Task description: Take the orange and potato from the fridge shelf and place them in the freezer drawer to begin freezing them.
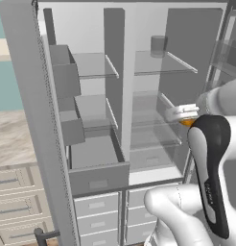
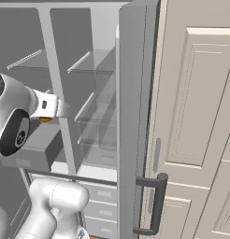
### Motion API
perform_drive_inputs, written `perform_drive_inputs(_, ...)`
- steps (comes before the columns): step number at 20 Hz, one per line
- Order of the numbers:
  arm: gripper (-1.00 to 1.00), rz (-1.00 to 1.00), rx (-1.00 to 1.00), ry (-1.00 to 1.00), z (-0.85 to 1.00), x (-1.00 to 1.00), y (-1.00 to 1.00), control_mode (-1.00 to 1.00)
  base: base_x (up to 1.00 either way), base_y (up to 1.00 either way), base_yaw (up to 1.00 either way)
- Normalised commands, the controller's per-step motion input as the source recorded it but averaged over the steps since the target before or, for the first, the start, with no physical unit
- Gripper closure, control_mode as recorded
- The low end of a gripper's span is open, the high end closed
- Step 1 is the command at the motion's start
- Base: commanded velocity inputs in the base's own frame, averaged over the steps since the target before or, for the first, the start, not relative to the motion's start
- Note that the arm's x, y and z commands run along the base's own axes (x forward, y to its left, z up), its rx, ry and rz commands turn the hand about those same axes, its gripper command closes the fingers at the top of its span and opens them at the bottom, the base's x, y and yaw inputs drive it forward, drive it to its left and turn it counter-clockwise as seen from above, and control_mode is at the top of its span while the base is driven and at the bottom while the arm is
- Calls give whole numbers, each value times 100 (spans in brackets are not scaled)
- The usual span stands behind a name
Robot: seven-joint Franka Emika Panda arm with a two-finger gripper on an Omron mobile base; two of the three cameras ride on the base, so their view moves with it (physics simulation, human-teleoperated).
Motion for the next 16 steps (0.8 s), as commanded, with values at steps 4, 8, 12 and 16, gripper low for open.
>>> perform_drive_inputs(4, 100, 16, -3, 22, 0, -25, 100, -100, 0, 0, 0)
perform_drive_inputs(8, 100, 19, -4, 25, -6, 2, 94, -100, 0, 0, 0)
perform_drive_inputs(12, 100, 18, 0, 10, -20, 1, 74, -100, 0, 0, 0)
perform_drive_inputs(16, 100, 15, 0, 4, -38, 8, 52, -100, 0, 0, 0)
